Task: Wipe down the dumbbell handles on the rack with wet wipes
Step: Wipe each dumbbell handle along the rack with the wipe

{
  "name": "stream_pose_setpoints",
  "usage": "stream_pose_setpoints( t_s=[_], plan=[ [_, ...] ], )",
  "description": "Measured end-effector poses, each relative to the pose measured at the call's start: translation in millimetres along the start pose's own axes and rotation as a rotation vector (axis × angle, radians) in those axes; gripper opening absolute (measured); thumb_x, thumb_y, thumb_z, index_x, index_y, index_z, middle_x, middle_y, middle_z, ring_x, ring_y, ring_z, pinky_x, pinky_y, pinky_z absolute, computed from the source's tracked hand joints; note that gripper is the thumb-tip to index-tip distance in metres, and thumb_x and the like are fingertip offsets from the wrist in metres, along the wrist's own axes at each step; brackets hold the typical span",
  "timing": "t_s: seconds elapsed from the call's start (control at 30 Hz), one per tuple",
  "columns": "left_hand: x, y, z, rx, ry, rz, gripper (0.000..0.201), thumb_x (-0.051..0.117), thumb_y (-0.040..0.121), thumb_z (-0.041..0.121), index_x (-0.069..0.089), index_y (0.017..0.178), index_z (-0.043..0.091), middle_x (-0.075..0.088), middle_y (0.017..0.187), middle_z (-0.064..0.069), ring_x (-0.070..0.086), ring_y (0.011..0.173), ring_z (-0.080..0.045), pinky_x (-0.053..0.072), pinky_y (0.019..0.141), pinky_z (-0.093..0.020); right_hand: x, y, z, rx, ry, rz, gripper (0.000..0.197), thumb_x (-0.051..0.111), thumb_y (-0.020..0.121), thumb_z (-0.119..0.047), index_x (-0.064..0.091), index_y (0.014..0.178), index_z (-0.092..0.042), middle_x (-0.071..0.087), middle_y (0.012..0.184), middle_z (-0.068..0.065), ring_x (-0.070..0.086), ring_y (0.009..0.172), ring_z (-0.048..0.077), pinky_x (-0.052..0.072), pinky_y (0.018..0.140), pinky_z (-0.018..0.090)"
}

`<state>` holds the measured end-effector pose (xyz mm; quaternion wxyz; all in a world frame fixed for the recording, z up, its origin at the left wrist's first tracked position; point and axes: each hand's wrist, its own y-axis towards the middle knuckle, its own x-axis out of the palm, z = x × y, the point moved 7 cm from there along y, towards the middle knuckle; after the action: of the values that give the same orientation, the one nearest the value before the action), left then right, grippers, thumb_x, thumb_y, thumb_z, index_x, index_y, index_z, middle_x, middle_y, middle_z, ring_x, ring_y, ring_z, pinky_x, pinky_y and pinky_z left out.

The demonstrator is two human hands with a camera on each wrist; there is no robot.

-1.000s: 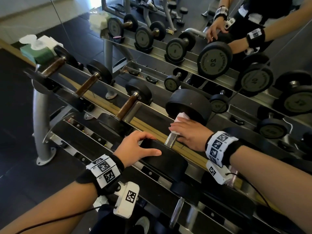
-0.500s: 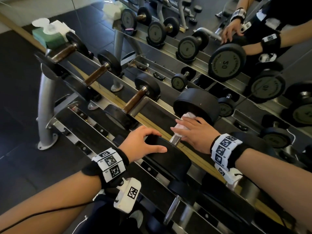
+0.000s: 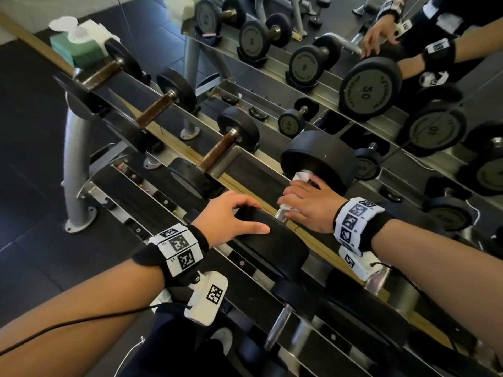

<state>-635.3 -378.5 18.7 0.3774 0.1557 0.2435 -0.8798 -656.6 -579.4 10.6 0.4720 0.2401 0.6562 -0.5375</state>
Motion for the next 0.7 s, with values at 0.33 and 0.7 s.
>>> stream_pose_setpoints(
  t_s=[0.33,0.7],
  plan=[
    [1.7,0.6,-2.5,-0.013,-0.023,-0.001,0.057,0.076,0.059,0.067,0.063,0.11,0.047,0.052,0.117,0.021,0.05,0.118,-0.006,0.046,0.106,-0.039,0.0,11.1,2.4,-0.009,-0.004,-0.129,0.036,0.024,0.102,-0.043,0.034,0.137,-0.041,0.034,0.144,-0.013,0.019,0.145,0.01,-0.006,0.118,0.05],
    [2.0,1.6,-3.5,0.006,-0.045,-0.005,0.07,0.066,0.047,0.081,0.063,0.108,0.048,0.053,0.115,0.022,0.051,0.116,-0.002,0.045,0.107,-0.043,2.4,5.2,-0.2,-0.001,0.044,-0.11,0.039,0.03,0.102,-0.038,0.03,0.14,-0.043,0.028,0.149,-0.017,0.01,0.146,0.009,-0.002,0.117,0.054]
  ],
)
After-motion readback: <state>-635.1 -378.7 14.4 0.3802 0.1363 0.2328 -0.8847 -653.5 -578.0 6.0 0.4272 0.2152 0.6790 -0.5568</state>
